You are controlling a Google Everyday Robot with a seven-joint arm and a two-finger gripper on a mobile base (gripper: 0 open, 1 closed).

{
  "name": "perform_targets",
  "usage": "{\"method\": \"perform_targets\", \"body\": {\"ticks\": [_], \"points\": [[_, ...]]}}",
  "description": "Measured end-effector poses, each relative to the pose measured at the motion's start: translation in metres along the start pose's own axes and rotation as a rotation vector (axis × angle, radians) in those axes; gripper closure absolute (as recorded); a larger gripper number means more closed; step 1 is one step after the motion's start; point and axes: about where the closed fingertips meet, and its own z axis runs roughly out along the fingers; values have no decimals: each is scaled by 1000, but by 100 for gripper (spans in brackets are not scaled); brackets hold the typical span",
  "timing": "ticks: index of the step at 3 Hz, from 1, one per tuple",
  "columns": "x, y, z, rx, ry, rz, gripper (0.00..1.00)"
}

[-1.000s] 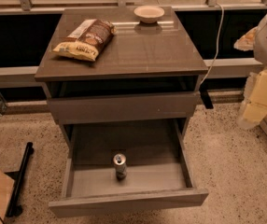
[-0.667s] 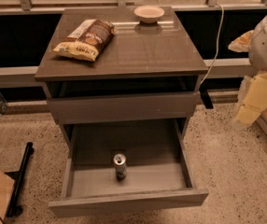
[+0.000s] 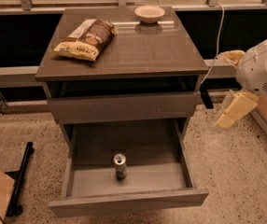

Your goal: Pick redbull can from middle drawer and place on counter

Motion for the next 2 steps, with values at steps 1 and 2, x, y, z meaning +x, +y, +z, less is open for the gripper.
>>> {"method": "perform_targets", "body": {"ticks": [1,2], "points": [[-4,-5,0,20,-14,-2,0],[3,4,18,-14,14,41,0]]}}
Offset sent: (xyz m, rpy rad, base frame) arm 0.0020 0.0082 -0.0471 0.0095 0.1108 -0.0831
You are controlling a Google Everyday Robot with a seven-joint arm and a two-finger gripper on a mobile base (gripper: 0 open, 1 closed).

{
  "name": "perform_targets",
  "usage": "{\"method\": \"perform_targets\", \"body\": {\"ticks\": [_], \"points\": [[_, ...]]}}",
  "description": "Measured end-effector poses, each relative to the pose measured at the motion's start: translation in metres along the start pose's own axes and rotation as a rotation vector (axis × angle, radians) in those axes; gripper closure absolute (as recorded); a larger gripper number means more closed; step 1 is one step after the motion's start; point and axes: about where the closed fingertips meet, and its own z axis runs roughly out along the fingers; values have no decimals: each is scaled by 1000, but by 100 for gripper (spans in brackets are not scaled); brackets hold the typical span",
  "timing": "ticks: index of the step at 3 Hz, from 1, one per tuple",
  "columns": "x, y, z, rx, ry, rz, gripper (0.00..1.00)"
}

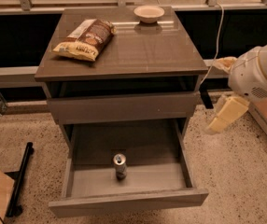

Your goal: Pick redbull can from middle drawer and place on counter

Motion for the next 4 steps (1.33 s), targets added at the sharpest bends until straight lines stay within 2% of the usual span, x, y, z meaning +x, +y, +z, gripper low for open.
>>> {"method": "perform_targets", "body": {"ticks": [1,2,3,4], "points": [[8,23,41,-50,-28,72,0],[19,42,92,-87,-87,133,0],[32,52,143,-118,-134,203,0],[39,55,153,-131,-117,226,0]]}}
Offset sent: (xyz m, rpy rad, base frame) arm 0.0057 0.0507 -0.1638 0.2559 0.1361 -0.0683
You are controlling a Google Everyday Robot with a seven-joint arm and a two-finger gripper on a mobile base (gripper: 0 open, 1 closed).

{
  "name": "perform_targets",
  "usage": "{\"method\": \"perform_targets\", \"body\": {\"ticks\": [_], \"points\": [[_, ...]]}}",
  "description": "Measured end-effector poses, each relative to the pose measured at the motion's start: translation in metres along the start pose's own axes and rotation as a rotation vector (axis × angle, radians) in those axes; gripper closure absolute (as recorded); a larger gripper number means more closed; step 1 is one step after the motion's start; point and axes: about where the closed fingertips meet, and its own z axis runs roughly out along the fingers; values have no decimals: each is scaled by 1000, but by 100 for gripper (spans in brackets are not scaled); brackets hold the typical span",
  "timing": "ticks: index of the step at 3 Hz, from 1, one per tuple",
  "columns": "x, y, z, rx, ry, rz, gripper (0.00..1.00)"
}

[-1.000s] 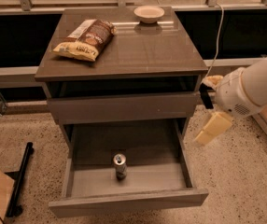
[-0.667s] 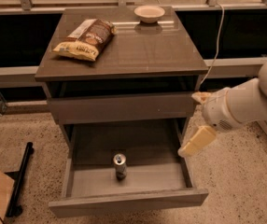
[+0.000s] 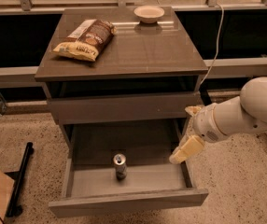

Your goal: Pick redbull can from middle drawer and place on counter

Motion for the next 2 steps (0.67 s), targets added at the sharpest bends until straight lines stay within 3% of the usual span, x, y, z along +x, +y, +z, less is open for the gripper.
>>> {"method": "perform_targets", "body": {"ticks": [1,2], "points": [[6,15,23,-24,-42,56,0],[-1,27,72,-41,-133,91,0]]}}
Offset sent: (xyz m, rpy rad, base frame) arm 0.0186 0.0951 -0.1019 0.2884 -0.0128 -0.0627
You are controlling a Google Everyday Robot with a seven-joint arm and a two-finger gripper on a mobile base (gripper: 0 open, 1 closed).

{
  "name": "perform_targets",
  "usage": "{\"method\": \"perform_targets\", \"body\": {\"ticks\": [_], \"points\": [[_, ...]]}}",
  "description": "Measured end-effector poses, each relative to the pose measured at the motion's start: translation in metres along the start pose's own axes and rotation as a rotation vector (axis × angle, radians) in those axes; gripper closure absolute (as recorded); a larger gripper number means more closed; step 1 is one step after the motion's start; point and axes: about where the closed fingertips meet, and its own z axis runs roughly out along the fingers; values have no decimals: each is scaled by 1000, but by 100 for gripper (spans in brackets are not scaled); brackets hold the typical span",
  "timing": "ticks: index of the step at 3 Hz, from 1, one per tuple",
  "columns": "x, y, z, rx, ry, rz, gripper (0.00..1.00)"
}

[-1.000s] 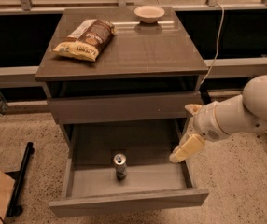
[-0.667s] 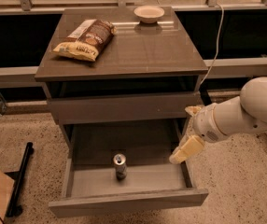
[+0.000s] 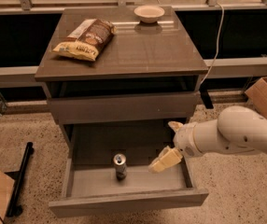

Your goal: Pick redbull can from middle drawer and place on counter

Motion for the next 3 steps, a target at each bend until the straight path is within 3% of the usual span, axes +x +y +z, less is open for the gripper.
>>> {"method": "perform_targets", "body": {"ticks": [2,3], "points": [[13,14,124,-88,-121,60,0],[14,15,126,-92,-121,63,0]]}}
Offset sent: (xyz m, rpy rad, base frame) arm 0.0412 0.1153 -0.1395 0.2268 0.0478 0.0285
